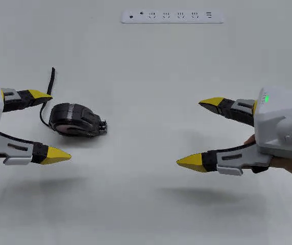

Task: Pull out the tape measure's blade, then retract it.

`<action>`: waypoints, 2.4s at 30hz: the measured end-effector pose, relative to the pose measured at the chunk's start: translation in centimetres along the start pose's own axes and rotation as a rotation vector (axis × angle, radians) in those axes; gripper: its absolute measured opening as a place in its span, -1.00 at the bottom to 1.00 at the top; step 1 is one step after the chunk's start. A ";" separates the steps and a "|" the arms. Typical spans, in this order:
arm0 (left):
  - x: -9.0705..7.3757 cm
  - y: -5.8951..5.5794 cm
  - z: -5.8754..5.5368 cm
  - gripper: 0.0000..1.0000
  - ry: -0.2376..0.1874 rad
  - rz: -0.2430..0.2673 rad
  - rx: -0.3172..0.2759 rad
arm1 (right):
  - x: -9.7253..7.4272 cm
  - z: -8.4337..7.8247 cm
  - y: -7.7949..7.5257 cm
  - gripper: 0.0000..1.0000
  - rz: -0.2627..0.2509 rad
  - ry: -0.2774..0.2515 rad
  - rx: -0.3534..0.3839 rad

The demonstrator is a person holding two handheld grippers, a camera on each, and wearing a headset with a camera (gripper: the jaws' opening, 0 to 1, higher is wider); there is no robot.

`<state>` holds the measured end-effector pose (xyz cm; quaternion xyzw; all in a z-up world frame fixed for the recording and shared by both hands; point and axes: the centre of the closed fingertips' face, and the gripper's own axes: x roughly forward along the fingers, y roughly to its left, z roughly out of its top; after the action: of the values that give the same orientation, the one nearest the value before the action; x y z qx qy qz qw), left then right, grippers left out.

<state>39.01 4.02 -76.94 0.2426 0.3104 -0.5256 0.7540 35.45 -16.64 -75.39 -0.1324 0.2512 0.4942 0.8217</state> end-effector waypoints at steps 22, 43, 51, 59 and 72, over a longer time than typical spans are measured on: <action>2.4 1.4 -1.6 -0.15 0.138 -0.103 0.125 | 5.6 1.2 0.7 0.29 0.096 -0.026 -0.091; 3.1 1.6 -2.0 -0.39 0.212 -0.155 0.187 | 10.8 2.6 1.4 -0.03 0.161 -0.044 -0.143; 3.1 1.5 -2.0 -0.40 0.217 -0.154 0.192 | 12.3 2.8 1.7 -0.12 0.182 -0.043 -0.148; 3.1 1.5 -1.9 -0.41 0.211 -0.153 0.197 | 13.4 2.8 1.8 -0.22 0.196 -0.036 -0.164; 3.2 1.7 -1.8 -0.41 0.198 -0.145 0.186 | 16.2 2.8 2.2 -0.44 0.228 -0.019 -0.206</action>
<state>41.01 3.80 -80.44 0.3392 0.3499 -0.5788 0.6539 40.50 -2.20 -81.76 -0.1820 0.2047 0.6089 0.7445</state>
